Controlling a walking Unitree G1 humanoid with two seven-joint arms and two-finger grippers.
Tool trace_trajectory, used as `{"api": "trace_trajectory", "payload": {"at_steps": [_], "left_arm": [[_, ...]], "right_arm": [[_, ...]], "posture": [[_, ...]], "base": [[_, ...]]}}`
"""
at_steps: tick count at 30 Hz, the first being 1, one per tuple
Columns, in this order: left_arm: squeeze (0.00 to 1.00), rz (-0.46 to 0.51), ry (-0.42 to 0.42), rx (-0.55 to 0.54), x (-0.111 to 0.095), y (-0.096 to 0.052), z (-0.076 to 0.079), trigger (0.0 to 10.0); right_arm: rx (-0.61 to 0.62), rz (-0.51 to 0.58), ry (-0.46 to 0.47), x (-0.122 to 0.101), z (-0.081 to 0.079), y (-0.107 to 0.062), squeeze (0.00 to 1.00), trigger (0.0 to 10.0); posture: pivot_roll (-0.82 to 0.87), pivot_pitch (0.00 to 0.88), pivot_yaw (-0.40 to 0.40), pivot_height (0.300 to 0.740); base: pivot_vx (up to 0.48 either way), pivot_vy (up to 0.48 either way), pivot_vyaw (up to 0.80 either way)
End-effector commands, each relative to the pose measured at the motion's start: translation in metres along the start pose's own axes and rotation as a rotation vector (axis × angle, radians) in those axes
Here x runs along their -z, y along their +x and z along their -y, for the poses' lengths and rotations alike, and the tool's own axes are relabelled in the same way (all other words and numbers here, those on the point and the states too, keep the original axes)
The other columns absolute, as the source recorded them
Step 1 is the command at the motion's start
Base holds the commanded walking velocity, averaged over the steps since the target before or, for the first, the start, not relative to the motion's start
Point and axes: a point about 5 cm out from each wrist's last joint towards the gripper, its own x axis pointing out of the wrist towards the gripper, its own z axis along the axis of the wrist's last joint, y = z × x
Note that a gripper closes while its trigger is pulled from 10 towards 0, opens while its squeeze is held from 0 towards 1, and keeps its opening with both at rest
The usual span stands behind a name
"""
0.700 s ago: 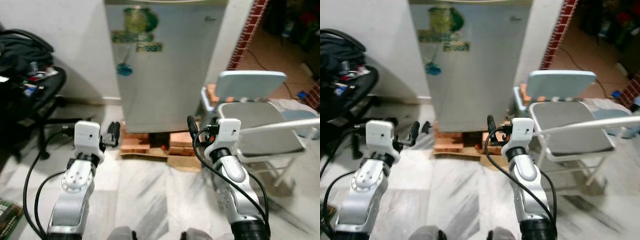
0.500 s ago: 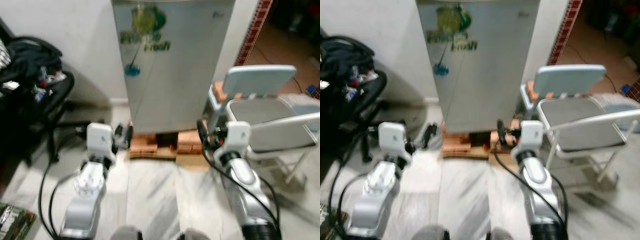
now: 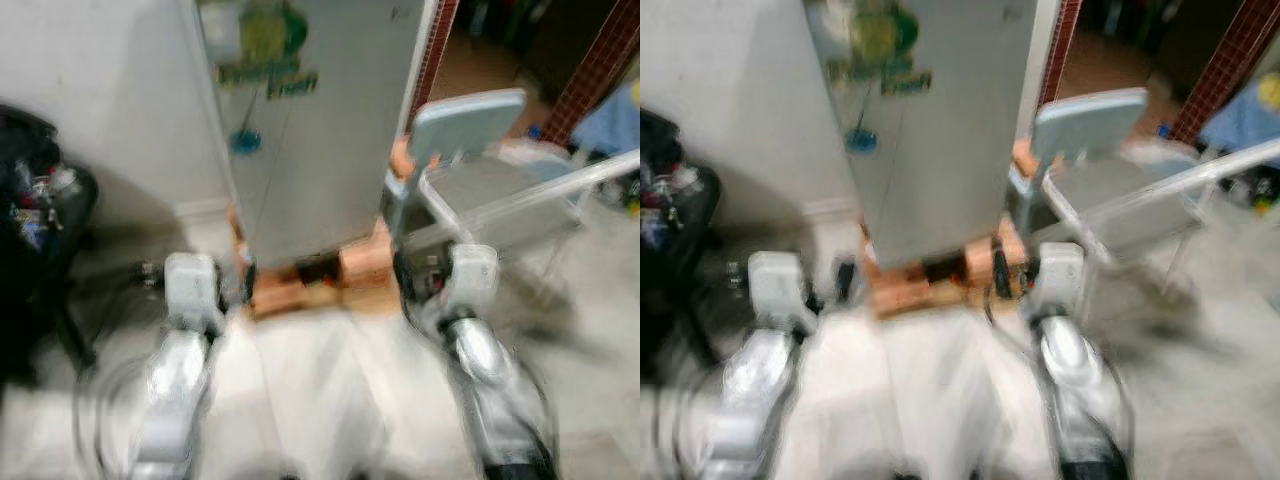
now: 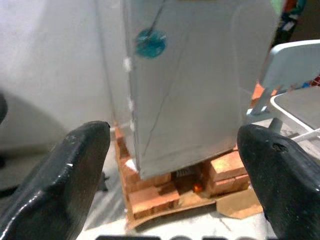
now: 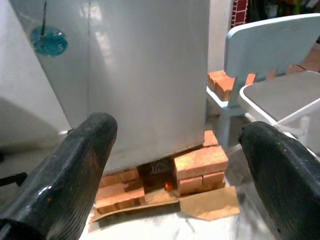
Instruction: Restocking fridge
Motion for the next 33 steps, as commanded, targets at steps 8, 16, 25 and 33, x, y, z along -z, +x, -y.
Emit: {"api": "trace_trajectory", "payload": {"at_steps": [8, 16, 25, 33], "left_arm": [[0.0, 0.087, 0.057, -0.038, -0.021, 0.013, -0.012, 10.0], [0.0, 0.08, 0.074, -0.018, -0.019, 0.012, -0.012, 10.0], [0.0, 0.071, 0.054, -0.008, -0.016, 0.009, -0.008, 10.0], [0.0, 0.101, 0.084, 0.021, -0.019, 0.008, -0.006, 10.0]], "right_arm": [[-0.054, 0.107, -0.033, -0.025, -0.013, 0.015, 0.0, 10.0], [-0.036, 0.112, -0.037, -0.027, -0.007, 0.017, 0.0, 10.0], [-0.04, 0.113, -0.044, -0.026, -0.008, 0.015, 0.0, 10.0], [-0.031, 0.116, -0.052, -0.026, -0.008, 0.015, 0.0, 10.0]], "posture": [[0.07, 0.041, 0.012, 0.74], [0.07, 0.045, 0.004, 0.74], [0.07, 0.051, 0.0, 0.74], [0.07, 0.055, 0.001, 0.74]], "base": [[0.0, 0.48, -0.8], [0.0, 0.478, -0.8], [0.0, 0.47, -0.71], [0.0, 0.464, 0.0]]}}
